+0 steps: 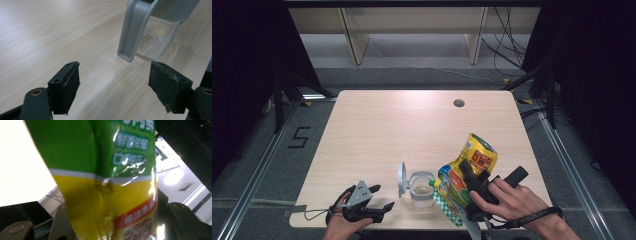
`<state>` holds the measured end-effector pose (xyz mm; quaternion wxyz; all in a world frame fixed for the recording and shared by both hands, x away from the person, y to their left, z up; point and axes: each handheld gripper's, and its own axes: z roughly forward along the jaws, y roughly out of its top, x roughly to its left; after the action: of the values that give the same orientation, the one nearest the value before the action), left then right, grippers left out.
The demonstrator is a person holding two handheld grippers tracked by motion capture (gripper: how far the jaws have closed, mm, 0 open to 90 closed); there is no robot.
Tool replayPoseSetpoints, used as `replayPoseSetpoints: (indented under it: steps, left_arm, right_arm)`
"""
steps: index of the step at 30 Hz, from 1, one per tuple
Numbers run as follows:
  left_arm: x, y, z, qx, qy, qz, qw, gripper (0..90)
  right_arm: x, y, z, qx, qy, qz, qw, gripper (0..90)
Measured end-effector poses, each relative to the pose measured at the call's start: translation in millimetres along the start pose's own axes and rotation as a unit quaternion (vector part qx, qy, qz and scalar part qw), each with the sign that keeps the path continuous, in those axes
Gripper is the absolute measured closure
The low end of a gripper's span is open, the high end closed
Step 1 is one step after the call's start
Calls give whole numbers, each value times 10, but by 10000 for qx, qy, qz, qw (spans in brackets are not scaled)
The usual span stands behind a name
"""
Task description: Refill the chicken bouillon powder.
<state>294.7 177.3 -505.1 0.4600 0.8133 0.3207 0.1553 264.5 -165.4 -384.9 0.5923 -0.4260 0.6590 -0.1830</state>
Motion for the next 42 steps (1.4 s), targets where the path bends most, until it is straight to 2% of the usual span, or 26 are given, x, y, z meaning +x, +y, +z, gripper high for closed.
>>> replayPoseSetpoints:
  steps: [3,4,7,9,12,13,15,17,18,20,21,22,23,24,25,27,28,29,33,34,35,39,41,42]
  left_arm:
    - [-1,0,3,9,-2,2,10000,243]
    - [-15,-7,6,3,-4,-105,9999,243]
    - [-16,-5,6,-4,-18,-130,9999,243]
    - [0,-2,3,7,-3,-1,10000,243]
    - [-1,-1,3,8,-16,-3,10000,243]
    - [-16,-6,10,4,-19,-137,9999,243]
    - [-16,-6,8,9,-17,-130,9999,243]
    - [-16,-6,4,13,-19,-126,9999,243]
    - [-16,-6,5,10,-15,-122,9999,243]
    - [-9,-9,8,60,44,-69,9999,245]
    - [2,-11,7,90,108,24,9999,245]
    - [9,-7,-2,103,47,72,9999,245]
    - [3,-6,1,70,32,25,10000,245]
    - [10,-3,0,97,56,80,9999,245]
    - [3,-4,3,59,31,25,10000,245]
    - [8,-5,-1,98,62,58,9999,245]
    - [6,-6,-1,96,52,48,9999,245]
    - [9,-4,-1,99,61,58,9999,245]
    - [6,-6,-7,104,48,28,9999,245]
    - [0,-8,-5,52,45,3,10000,245]
    - [-4,-6,0,8,37,-28,10000,245]
    - [8,-7,-4,115,64,68,9999,245]
    - [-5,-3,0,17,21,-13,10000,245]
    - [0,-4,0,39,55,18,10000,245]
  right_arm:
    - [-27,2,2,-82,-26,-126,9999,500]
    - [-30,4,1,-71,-24,-131,9999,500]
    - [-30,11,-8,-47,5,-89,9999,501]
    - [-29,11,-10,-55,-12,-96,9999,501]
    - [-38,2,-8,-70,-26,-173,9998,503]
    - [-42,1,-9,-68,-33,-187,9998,504]
    - [-36,2,-9,-66,22,-144,9999,504]
    - [-44,6,-6,-81,-29,-216,9997,504]
    - [-38,3,-12,-49,-5,-148,9999,505]
    - [-51,-1,-12,-92,-84,-159,9998,504]
    - [-55,-2,-10,-101,-81,-191,9997,505]
    - [-37,-1,-8,-61,-16,-169,9998,504]
    - [-42,1,-7,-62,-31,-206,9998,504]
    - [-48,-2,-11,-66,-67,-154,9998,505]
    - [-52,-3,-6,-99,-44,-202,9997,505]
    - [-63,-9,-10,-104,-52,-116,9999,505]
    - [-72,-8,-4,-117,-42,-160,9998,505]
    - [-76,-9,-11,-89,-58,-60,9999,504]
    - [-74,42,8,-179,30,-178,9997,506]
    - [-70,45,-1,-173,-15,-77,9998,506]
    - [-80,47,0,-189,-9,-148,9997,506]
    - [-93,48,3,-202,-14,-175,9996,507]
    - [-97,41,5,-203,-50,-126,9997,506]
    - [-98,39,5,-204,-50,-130,9997,506]
